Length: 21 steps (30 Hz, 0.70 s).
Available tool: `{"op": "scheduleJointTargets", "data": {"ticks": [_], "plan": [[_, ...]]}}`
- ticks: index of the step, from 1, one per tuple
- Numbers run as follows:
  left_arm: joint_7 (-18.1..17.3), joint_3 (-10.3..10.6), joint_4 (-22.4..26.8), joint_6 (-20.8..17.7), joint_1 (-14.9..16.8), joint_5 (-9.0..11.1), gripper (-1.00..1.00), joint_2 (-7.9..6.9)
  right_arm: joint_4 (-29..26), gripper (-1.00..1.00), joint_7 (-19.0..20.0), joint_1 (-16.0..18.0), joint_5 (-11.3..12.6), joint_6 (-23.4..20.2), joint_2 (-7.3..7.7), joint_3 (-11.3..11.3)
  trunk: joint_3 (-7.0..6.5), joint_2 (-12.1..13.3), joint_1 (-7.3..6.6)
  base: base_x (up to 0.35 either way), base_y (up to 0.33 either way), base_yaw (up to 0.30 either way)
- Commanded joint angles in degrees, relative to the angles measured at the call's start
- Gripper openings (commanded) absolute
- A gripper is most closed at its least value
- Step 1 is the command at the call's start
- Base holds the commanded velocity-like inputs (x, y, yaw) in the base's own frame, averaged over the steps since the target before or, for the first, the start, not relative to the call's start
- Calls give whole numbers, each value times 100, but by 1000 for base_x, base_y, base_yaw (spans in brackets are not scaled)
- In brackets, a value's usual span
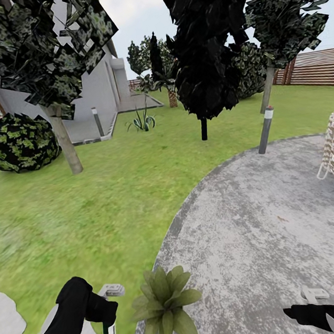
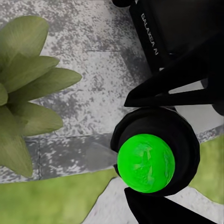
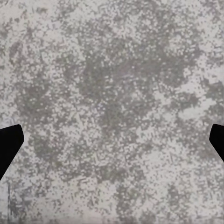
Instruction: Pick up the pesticide atomizer in the garden and spray insectifuge to fully cover both potted plants in the garden.
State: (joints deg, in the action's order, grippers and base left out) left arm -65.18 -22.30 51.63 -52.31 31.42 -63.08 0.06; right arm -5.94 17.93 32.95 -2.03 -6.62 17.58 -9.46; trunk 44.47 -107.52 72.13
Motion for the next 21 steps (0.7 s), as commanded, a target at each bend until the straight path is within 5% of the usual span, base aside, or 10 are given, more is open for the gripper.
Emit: {"op": "scheduleJointTargets", "data": {"ticks": [1,21], "plan": [[-56,-12,5,-34,5,-46,-100,3,-12,100,26,1,-23,-40,0,-47,15,-3,-1,0,0,0],[-65,5,5,-40,5,-46,-100,12,-71,100,43,1,-10,-118,5,-62,200,-3,-1,0,0,0]]}}
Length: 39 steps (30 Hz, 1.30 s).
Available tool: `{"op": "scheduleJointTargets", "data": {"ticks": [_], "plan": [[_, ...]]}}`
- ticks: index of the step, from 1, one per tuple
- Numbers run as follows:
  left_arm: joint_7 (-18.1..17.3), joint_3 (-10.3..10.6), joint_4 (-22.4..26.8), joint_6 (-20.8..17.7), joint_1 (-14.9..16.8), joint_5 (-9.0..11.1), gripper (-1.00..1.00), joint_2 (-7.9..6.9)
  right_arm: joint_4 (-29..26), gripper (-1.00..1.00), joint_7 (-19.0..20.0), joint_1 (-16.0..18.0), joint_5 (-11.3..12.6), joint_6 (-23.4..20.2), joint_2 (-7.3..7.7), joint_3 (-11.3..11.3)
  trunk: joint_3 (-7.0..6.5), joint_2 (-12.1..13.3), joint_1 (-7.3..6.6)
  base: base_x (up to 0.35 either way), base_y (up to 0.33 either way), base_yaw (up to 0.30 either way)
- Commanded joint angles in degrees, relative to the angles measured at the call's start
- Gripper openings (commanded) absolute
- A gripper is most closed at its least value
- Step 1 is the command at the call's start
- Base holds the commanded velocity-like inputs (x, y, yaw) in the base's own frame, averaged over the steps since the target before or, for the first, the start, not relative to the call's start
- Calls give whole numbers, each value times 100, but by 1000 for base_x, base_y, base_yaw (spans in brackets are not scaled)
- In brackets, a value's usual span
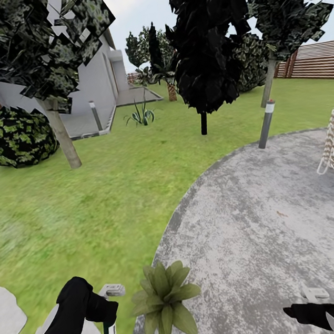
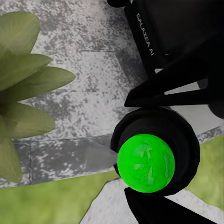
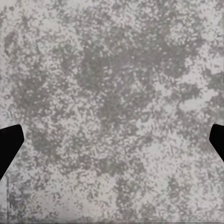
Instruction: Pick up the pesticide atomizer in the garden and spray insectifuge to fully cover both potted plants in the garden.
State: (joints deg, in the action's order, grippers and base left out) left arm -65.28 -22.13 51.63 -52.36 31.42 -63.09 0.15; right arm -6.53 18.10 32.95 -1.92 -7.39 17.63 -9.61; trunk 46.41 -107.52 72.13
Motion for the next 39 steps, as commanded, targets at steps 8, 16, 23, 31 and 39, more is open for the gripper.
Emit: {"op": "scheduleJointTargets", "data": {"ticks": [8,16,23,31,39], "plan": [[-55,-3,0,-35,5,-45,-100,1,-49,100,22,1,-28,-89,-19,-31,80,-3,-1,0,0,0],[-44,12,-739,-27,5,-78,-100,-114,-339,100,27,1,-71,-96,-23,-23,149,-3,-1,38,0,0],[-47,44,-742,-29,5,-96,-100,-112,-340,100,26,3,-72,-164,-23,-25,168,-3,-1,166,0,0],[-47,51,-742,-29,5,-92,-100,-111,-347,100,24,1,-49,-179,-27,-45,169,-3,-1,12,0,0],[-47,52,-742,-29,5,-89,-100,-111,-349,100,25,1,-46,-173,-33,-43,194,-3,-1,0,0,0]]}}
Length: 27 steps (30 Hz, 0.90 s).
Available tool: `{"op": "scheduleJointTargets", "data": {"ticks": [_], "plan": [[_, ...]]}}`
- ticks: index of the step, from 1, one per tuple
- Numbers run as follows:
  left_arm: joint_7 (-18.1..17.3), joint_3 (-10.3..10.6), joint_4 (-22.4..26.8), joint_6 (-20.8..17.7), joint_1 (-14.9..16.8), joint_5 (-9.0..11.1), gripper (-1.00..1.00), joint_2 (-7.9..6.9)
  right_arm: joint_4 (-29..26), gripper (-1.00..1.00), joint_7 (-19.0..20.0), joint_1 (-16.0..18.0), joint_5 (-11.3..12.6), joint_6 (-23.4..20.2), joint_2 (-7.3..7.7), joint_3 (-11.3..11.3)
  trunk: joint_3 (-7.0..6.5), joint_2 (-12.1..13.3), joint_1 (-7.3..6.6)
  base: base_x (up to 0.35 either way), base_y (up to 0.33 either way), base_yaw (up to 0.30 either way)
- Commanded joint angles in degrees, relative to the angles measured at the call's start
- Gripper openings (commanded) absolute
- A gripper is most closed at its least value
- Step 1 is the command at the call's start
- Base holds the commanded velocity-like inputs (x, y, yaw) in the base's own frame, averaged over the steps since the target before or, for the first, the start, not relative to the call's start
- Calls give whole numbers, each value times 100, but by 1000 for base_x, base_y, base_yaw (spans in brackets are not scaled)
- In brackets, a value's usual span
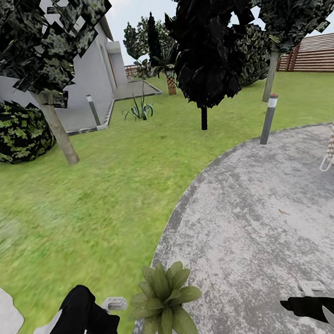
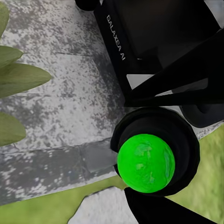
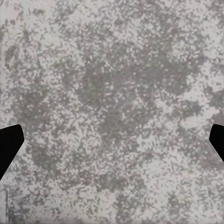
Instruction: Pick up the pesticide atomizer in the garden and spray insectifuge to fully cover both potted plants in the garden.
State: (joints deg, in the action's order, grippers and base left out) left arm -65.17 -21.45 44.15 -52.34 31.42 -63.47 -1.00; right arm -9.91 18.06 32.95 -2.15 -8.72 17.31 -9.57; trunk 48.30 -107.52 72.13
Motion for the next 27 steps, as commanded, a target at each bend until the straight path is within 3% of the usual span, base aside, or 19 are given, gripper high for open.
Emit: {"op": "scheduleJointTargets", "data": {"ticks": [1,19,25,26,27], "plan": [[-58,-15,6,-30,5,-52,-100,4,-11,100,30,2,-18,-41,0,-50,14,-3,-1,0,0,0],[-58,-8,6,-30,5,-53,-100,4,-11,100,24,1,-31,-42,0,-27,102,-3,-1,54,2,0],[-58,-14,6,-30,5,-53,-100,4,-11,100,28,2,-25,-42,0,-40,116,-3,-1,0,196,0],[-40,-8,6,93,5,-69,-100,-125,-11,100,22,2,-23,-42,9,-62,120,-3,-1,0,0,0],[-40,-8,6,93,5,-69,-100,-127,-11,100,22,1,-21,-42,9,-62,124,-3,-1,0,0,0]]}}
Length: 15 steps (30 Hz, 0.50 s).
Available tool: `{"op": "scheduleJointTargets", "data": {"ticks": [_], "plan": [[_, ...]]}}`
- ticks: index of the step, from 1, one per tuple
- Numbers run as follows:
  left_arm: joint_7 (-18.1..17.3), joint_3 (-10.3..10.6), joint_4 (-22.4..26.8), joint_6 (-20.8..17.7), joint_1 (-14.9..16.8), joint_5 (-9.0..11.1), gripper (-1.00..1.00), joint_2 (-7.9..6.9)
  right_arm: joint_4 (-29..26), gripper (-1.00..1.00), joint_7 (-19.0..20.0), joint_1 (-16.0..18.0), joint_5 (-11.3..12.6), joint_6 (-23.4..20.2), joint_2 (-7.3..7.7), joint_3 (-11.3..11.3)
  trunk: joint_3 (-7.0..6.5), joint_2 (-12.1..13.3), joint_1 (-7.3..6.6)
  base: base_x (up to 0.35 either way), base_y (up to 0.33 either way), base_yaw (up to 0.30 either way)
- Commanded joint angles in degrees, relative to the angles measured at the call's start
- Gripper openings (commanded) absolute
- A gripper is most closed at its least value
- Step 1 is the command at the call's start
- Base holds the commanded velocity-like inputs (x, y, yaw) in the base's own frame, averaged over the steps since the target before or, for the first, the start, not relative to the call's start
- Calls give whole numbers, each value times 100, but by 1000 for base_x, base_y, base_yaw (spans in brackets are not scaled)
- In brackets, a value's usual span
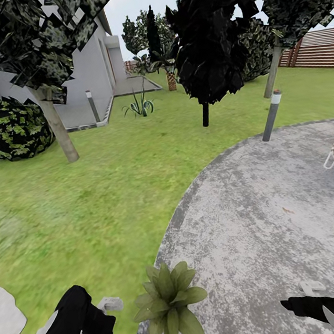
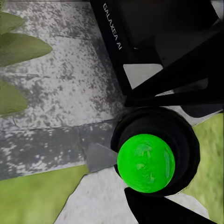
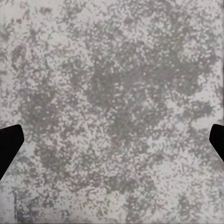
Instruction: Pick up the pesticide atomizer in the garden and spray insectifuge to fully cover both potted plants in the garden.
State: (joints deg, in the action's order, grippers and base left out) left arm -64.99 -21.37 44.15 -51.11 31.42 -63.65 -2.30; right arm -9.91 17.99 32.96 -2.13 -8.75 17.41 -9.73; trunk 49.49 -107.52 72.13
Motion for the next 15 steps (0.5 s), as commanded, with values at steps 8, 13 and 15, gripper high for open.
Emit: {"op": "scheduleJointTargets", "data": {"ticks": [8,13,15], "plan": [[-58,-17,6,-30,4,-51,-100,8,-11,100,29,5,-19,-39,-1,-47,43,-2,-1,0,0,0],[-58,-17,6,-30,4,-51,-100,10,-11,100,29,2,-16,-39,-1,-52,69,-2,-1,0,0,0],[-58,-12,6,-30,4,-51,-100,10,-11,100,29,1,-11,-39,-1,-53,82,-2,-1,0,0,0]]}}
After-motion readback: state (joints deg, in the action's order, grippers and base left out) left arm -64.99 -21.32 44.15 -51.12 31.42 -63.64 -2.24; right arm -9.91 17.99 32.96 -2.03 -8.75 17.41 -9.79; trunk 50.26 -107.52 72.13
